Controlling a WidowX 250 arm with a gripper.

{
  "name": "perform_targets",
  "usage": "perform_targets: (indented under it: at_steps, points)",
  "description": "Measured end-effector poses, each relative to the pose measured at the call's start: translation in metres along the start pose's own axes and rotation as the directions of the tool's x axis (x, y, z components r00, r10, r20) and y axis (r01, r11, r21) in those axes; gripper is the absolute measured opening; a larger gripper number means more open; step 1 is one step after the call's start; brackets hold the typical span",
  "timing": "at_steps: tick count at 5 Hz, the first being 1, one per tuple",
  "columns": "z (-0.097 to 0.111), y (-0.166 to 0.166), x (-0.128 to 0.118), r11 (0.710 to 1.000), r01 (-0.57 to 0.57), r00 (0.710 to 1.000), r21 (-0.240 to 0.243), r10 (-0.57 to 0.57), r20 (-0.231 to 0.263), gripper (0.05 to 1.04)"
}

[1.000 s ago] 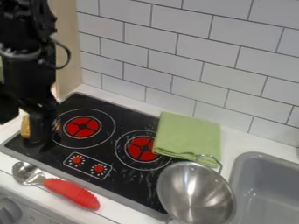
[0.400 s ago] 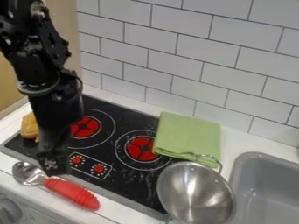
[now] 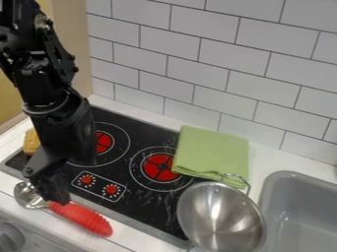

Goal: Move the red spoon above the left burner

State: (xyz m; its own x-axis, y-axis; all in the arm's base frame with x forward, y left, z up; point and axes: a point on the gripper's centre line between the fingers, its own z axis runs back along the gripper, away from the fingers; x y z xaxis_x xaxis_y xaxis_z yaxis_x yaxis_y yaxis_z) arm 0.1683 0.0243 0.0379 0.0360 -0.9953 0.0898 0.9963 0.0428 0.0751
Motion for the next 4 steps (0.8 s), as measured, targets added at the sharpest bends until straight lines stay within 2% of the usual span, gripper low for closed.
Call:
perform_targets:
  at_steps: [1,3,4]
  points:
    - [-0.012,0.000,-0.008,0.998,0.056,0.998,-0.034,-0.057,-0.037,0.999]
    - [-0.030,0.001,-0.009,0.995,0.073,0.997,-0.066,-0.075,-0.030,0.999]
    - [-0.030,-0.001,-0.010,0.995,0.072,0.997,-0.070,-0.074,-0.030,0.999]
